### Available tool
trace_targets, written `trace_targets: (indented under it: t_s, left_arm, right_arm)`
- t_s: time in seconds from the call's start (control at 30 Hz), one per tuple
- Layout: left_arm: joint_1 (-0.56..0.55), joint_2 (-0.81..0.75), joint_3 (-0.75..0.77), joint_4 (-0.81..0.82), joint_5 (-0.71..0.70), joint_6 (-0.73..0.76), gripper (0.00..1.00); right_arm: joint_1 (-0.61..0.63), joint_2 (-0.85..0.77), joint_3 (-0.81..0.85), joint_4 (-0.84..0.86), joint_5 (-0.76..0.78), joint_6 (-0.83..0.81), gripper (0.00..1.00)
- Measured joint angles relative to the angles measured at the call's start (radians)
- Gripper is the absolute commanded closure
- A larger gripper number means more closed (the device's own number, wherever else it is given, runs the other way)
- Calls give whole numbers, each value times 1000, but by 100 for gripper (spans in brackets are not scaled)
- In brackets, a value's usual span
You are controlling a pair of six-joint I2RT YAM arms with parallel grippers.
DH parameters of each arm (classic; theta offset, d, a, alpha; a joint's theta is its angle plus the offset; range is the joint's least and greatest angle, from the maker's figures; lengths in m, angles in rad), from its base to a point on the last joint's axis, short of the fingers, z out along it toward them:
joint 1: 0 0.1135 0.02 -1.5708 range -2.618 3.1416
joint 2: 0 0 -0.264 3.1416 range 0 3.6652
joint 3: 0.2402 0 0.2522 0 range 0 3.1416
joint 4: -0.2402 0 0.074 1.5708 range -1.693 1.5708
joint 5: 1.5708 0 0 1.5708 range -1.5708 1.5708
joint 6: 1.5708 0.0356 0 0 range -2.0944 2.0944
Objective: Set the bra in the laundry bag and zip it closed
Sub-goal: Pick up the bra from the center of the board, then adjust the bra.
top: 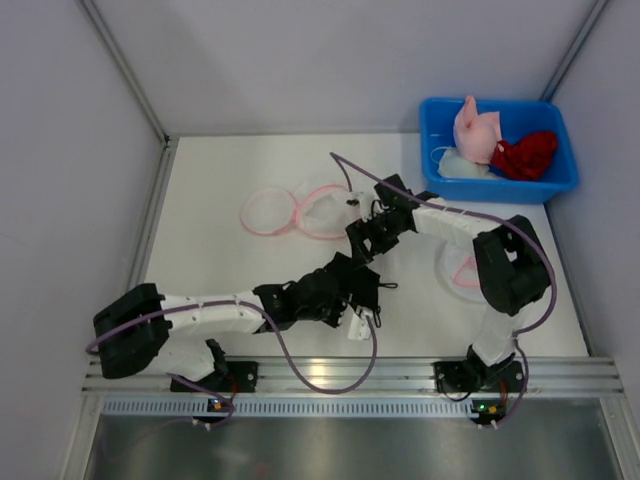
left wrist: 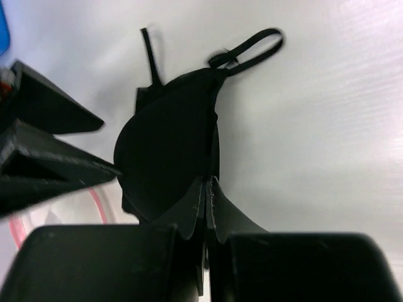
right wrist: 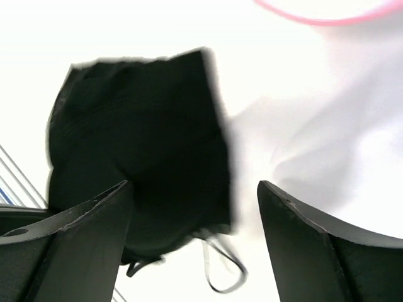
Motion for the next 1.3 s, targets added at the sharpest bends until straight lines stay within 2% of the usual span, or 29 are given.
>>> trace_targets:
  t_s: [0.13,0.3,0.53,0.73,0.87,0.97,1.17,1.3]
  left_arm:
    - [0,-84,42,-98,39,-84,100]
    - [14,-102,91,-211,92,-164,100]
    - [121,-88,215,-348,193,-282,100]
    - [277,-25,381,-386,309,-411,100]
    - [320,-8,414,-407,380,-469,100]
    - [322,-1,417,-417,423,-495,100]
    - [322,-1,417,-431,480,-512,100]
    - [322,-2,417,-438,506,-517,100]
  right_arm:
    - [-122,-114,-8,-5,-29,-13,17]
    - [-237,-316,-95,16,-88,-46,14]
    - [-251,-541,-198,14,-189,-130,12]
    - [-251,-700,-253,41,-247,-167,2]
    - [-227,-802,-339,136,-257,-165,1]
    - [-165,-842,-397,206,-256,-169,1]
    - [17,-827,-450,287,-242,-237,0]
    - [87,-781,-458,319,-233,-307,2]
